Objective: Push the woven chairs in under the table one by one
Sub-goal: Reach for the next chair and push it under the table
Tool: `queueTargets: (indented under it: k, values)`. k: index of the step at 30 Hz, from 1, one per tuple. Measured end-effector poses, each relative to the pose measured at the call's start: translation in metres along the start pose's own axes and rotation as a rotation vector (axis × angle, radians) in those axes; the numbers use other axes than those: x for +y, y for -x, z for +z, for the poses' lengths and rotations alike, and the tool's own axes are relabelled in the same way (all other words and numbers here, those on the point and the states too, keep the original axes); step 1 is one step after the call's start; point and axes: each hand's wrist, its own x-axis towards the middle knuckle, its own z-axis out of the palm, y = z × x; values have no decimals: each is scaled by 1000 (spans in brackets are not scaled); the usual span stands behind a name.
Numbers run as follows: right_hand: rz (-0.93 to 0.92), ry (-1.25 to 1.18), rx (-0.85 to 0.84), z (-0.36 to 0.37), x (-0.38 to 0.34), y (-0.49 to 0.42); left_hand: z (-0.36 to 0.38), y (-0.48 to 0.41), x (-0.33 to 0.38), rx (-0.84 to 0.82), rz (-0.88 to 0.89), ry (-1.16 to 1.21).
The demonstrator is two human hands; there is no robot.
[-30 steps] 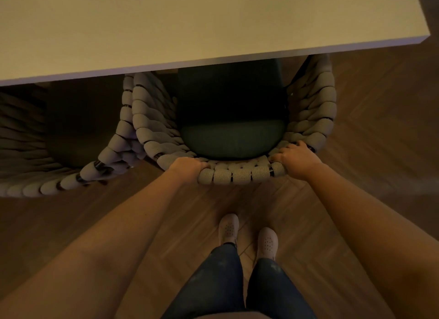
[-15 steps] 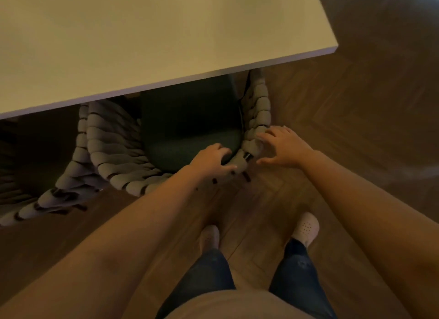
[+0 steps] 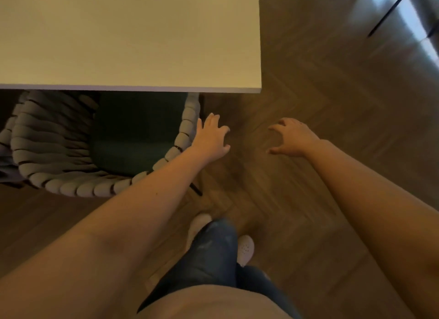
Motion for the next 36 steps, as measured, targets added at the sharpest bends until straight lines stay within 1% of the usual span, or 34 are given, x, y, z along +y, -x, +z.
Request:
queueTargets:
  k: [6,9,13,15,19,23,28,32,36]
  values:
    - [-94,1,35,-51,60,-66,-32,-75,41,34,-109,-22]
    - [-136,21,52,-77,83,-108,-40,-118,57,91,-108,-5]
    - [-163,25,24,-114,126,-162,-54,-190,77,129,-156,-6]
    - [-163,36,-17,-134,152,-186,-63,-225,87,121,-189,-25]
    - [-170,36,-6,-175,206,-238,-81,-294,102,77,-278,-54]
    - [-240,90,-31,-207,262,-295,-97,-363,120,23,-389,12]
    - [-347,197,-64,-256,335,-381,-123,-465,142,42,-503,-19]
    - [-461,270,-67,-316,398,-451,-148,-548,167,32,-661,41]
    - [-510,314,-85,-371,443,-515,-171,-611,191,-7,-728,91]
